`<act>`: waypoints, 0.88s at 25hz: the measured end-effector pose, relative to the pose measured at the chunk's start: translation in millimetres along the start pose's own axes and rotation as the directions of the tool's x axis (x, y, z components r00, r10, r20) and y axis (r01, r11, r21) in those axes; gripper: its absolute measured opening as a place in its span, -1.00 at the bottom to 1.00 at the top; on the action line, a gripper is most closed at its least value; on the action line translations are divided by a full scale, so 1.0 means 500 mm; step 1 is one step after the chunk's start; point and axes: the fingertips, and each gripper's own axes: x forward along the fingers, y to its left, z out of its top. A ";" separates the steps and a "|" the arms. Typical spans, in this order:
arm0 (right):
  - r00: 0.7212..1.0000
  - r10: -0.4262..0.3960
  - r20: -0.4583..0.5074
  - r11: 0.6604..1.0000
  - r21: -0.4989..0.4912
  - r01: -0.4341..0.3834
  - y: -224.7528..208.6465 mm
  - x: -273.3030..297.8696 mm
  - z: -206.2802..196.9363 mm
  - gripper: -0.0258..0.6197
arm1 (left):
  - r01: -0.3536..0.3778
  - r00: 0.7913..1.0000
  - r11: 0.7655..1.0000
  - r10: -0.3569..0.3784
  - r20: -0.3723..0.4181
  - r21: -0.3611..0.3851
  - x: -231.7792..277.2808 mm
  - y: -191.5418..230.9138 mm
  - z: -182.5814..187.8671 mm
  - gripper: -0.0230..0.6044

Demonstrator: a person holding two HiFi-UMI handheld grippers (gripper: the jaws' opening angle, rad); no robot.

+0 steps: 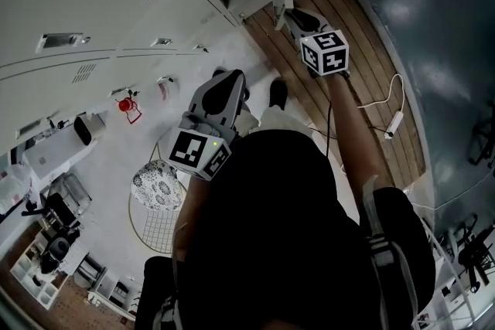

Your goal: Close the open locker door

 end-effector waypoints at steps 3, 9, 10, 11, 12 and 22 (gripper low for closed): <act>1.000 0.008 0.002 1.000 -0.004 -0.008 0.022 0.018 0.004 -0.70 | -0.005 1.000 1.000 0.005 0.001 -0.003 -0.007 0.015 0.002 -0.87; 0.999 0.037 0.007 0.999 -0.014 -0.037 0.058 0.053 0.011 -0.73 | -0.010 1.000 1.000 0.010 0.002 -0.004 -0.017 0.041 0.007 -0.87; 0.999 0.040 0.008 0.999 -0.013 -0.040 0.064 0.059 0.013 -0.73 | -0.012 1.000 1.000 0.012 0.002 -0.004 -0.021 0.047 0.008 -0.87; 0.999 0.043 0.009 0.999 -0.013 -0.043 0.069 0.065 0.015 -0.73 | -0.015 1.000 1.000 0.015 0.003 -0.006 -0.024 0.053 0.009 -0.87; 0.999 0.044 0.009 0.999 -0.013 -0.044 0.075 0.070 0.017 -0.73 | -0.018 1.000 1.000 0.018 0.003 -0.008 -0.028 0.059 0.009 -0.87; 0.997 0.071 -0.004 0.996 -0.045 -0.072 0.122 0.124 0.034 -0.76 | -0.047 0.999 0.999 0.047 0.020 -0.024 -0.054 0.112 0.019 -0.87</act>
